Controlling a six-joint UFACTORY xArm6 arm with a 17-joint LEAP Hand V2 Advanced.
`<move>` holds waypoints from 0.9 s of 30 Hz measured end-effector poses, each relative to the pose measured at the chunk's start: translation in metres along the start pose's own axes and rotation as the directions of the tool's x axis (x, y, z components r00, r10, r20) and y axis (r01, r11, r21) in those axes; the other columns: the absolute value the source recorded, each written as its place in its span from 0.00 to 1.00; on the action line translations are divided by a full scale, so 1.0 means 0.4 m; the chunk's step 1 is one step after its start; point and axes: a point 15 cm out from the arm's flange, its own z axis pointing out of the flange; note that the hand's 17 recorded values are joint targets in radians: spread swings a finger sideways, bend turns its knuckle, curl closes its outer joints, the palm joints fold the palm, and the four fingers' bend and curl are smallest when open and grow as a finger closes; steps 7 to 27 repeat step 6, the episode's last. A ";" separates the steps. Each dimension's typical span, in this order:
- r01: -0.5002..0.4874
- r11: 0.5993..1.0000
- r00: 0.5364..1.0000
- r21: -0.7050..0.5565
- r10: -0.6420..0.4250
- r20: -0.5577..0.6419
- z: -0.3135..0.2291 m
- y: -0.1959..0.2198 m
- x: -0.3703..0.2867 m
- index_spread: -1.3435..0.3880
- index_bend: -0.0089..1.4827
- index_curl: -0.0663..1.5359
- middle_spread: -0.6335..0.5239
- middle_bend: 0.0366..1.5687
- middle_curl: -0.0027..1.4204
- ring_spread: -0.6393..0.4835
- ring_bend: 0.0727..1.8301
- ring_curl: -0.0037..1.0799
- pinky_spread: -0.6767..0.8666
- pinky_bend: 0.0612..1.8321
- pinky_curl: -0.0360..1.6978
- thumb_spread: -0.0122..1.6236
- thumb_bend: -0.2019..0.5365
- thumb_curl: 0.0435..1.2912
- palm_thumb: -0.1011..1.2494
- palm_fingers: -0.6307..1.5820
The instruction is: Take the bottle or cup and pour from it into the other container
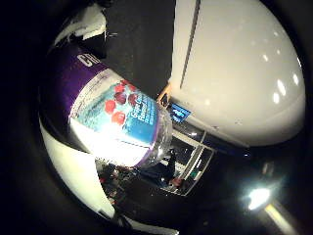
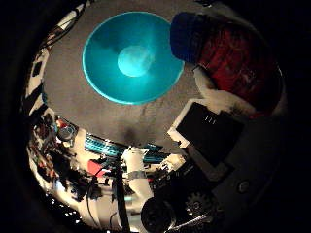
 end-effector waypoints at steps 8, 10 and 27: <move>-0.002 1.000 1.000 0.000 0.002 0.015 0.004 0.007 0.014 0.67 0.82 0.52 0.45 0.88 0.53 0.36 0.71 0.78 0.29 0.67 0.64 0.29 0.25 0.74 0.84 0.79; -0.002 1.000 1.000 0.000 0.002 0.015 0.004 0.007 0.014 0.67 0.82 0.52 0.45 0.88 0.53 0.36 0.71 0.78 0.29 0.67 0.64 0.29 0.25 0.74 0.84 0.79; -0.002 1.000 1.000 0.000 0.002 0.015 0.004 0.007 0.014 0.67 0.82 0.52 0.45 0.88 0.53 0.36 0.71 0.78 0.29 0.67 0.64 0.29 0.25 0.74 0.84 0.79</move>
